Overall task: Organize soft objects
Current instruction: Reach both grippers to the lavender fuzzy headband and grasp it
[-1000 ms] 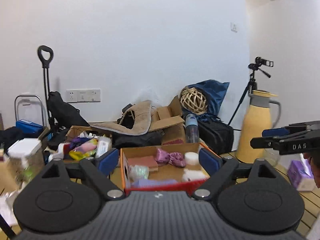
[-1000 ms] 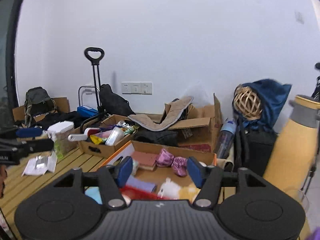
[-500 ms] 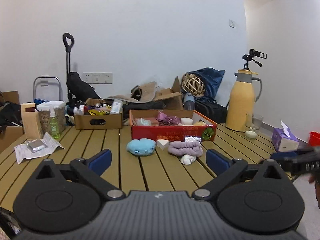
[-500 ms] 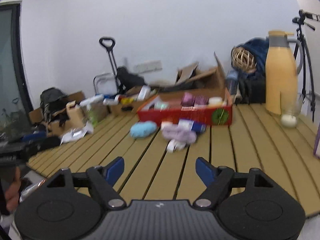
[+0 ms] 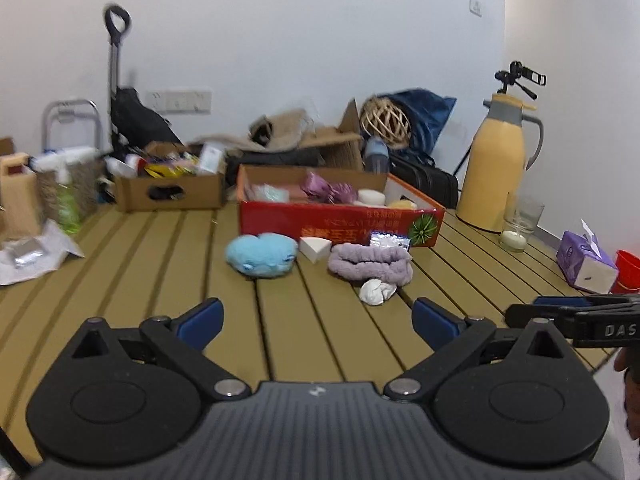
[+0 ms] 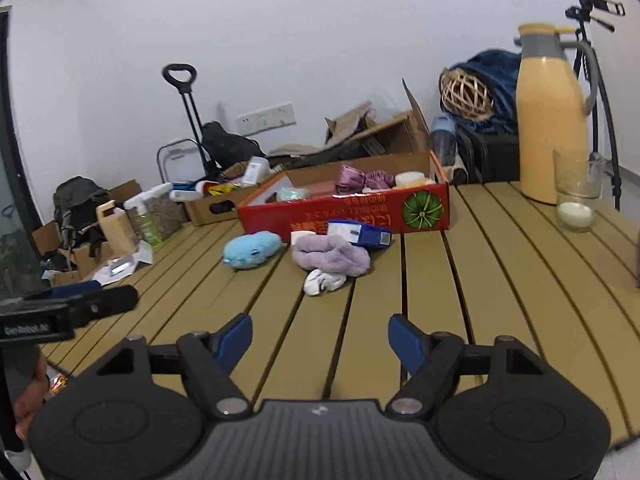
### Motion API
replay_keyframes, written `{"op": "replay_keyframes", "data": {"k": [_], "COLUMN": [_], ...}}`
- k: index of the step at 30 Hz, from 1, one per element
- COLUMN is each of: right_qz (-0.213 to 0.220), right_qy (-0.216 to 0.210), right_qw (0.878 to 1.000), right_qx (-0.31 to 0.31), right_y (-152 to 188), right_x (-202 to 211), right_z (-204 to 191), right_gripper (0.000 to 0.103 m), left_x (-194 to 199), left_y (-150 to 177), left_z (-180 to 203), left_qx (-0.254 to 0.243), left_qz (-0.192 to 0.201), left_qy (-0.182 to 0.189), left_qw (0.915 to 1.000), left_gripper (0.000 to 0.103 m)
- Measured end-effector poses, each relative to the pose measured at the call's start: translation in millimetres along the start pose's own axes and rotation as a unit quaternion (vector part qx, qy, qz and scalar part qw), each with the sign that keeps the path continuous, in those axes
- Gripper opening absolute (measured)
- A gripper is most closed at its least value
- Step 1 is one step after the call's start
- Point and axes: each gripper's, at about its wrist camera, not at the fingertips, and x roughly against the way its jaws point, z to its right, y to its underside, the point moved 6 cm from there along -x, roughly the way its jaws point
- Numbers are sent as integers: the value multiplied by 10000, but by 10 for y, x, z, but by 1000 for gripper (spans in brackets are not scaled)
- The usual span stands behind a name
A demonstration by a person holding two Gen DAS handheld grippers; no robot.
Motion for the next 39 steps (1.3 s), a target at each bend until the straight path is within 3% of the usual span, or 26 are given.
{"op": "replay_keyframes", "data": {"k": [4, 6, 8, 13, 14, 16, 19, 21, 24, 29, 35, 39], "right_qz": [-73, -100, -134, -170, -178, -158, -205, -296, -436, -396, -56, -111], "right_qy": [28, 8, -28, -12, -22, -64, -261, -452, -680, -758, -925, -1144], "right_qw": [9999, 9998, 9997, 9991, 9988, 9977, 9935, 9905, 9872, 9878, 9939, 9932], "right_qx": [-137, -177, -199, -395, -465, -662, -1088, -1266, -1377, -1298, -596, -206], "right_y": [-180, -285, -369, -488, -492, -492, -466, -442, -399, -420, -600, -588], "right_x": [-467, -719, -940, -1466, -1544, -1604, -1642, -1666, -1708, -1698, -1135, -749], "right_z": [111, 154, 183, 343, 391, 499, 677, 706, 681, 633, 312, 139], "right_gripper": [64, 63, 61, 57, 55, 39, 35, 31, 30, 9, 6, 6], "left_x": [-578, -844, -1111, -1789, -1888, -2032, -2140, -2181, -2183, -2153, -1586, -1289], "left_y": [-121, -182, -268, -345, -331, -295, -274, -261, -296, -328, -479, -367], "left_z": [6, 6, 19, 17, 20, 12, -25, -37, -19, -10, 104, 176], "left_qx": [117, 142, 81, 71, 60, 150, 519, 741, 941, 966, 645, 381], "left_qz": [-265, -401, -434, -842, -931, -1067, -1111, -1163, -1115, -1093, -626, -498], "left_qy": [271, 362, 480, 543, 536, 716, 1084, 1409, 1709, 1604, 1424, 1197], "left_qw": [9992, 9984, 9979, 9949, 9942, 9916, 9865, 9804, 9744, 9762, 9857, 9908], "left_gripper": [98, 84, 80, 77, 77, 77, 73, 47, 32, 14, 16, 45]}}
